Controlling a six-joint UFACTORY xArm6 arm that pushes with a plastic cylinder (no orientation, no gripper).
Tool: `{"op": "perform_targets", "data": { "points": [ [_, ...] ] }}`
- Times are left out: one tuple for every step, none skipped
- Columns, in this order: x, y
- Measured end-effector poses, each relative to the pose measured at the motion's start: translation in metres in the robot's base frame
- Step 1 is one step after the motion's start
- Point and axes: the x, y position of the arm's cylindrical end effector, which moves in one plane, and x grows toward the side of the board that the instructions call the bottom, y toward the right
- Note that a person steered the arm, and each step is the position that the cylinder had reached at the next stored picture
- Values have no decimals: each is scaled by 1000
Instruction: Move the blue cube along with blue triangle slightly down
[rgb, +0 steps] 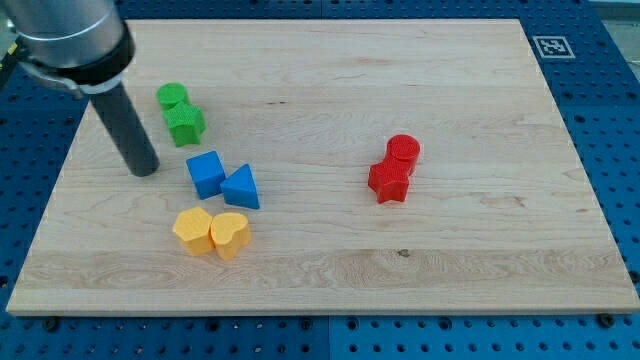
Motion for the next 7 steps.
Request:
{"op": "perform_targets", "data": {
  "points": [
    [0,20],
    [2,37],
    [8,53],
    [17,61],
    [33,61],
    [42,62],
    [52,68]
  ]
}}
